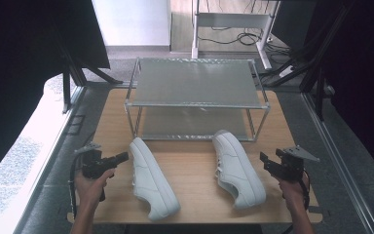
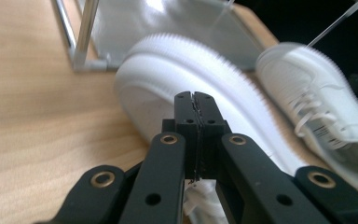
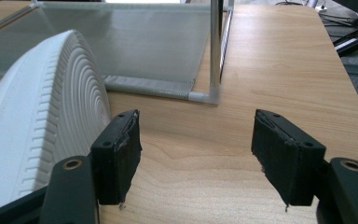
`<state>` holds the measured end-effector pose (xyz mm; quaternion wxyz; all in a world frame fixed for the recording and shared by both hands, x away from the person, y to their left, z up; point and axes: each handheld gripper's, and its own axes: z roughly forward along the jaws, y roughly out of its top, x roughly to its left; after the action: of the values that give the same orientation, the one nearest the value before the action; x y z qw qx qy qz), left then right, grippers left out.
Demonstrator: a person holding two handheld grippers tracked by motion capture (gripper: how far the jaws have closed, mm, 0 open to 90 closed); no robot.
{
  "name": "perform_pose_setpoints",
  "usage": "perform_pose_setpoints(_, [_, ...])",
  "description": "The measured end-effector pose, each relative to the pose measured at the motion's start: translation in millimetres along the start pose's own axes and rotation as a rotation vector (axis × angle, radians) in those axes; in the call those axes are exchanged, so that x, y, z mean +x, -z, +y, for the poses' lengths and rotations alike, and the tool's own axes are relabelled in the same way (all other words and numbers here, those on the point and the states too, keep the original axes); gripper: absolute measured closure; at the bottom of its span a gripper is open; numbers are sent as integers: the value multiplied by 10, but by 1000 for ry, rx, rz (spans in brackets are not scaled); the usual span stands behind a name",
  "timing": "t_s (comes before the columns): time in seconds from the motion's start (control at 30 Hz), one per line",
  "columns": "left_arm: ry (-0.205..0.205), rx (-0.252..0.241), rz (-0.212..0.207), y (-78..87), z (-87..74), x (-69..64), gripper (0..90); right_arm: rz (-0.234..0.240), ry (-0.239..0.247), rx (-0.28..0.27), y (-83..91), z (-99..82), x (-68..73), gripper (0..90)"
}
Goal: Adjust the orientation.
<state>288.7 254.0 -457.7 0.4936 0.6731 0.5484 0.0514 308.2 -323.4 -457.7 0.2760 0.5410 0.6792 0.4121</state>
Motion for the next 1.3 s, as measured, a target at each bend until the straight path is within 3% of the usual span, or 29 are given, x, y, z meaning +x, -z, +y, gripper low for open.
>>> perform_pose_setpoints(0.13, [-1, 39, 3, -96, -41, 27, 899, -5, 10, 12, -18, -12, 2, 338])
perform_pose_setpoints(0.43, [4, 77, 0, -197, -92, 70, 898, -12, 10, 34, -42, -31, -17, 337])
perform_pose_setpoints(0.73, [29, 59, -46, -200, -87, 59, 898, -19, 6, 35, -47, -36, -35, 337])
perform_pose_setpoints(1.3, [-10, 32, -43, -192, 22, -33, 900, -17, -21, 30, -40, -34, -75, 337])
